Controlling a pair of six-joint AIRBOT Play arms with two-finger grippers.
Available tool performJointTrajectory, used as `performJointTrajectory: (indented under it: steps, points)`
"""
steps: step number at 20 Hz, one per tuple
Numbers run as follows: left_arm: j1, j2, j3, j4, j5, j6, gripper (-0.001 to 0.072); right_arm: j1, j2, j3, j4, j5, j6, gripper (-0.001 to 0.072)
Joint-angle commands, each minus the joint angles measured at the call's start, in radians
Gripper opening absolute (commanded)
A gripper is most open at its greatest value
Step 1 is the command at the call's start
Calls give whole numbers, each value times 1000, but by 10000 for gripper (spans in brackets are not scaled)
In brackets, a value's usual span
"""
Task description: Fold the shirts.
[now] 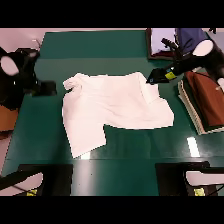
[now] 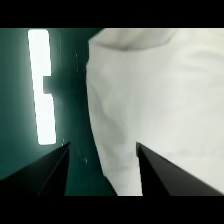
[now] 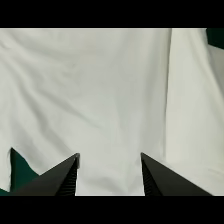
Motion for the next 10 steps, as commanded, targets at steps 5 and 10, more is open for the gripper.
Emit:
performJointTrajectory:
  steps: [5, 10]
  points:
    - [15, 166, -481, -144, 143, -13, 501, -64, 228, -256, 85, -41, -48, 472]
    - [15, 166, -554, -217, 291, -29, 502, -63, 275, -275, 86, -38, -50, 471]
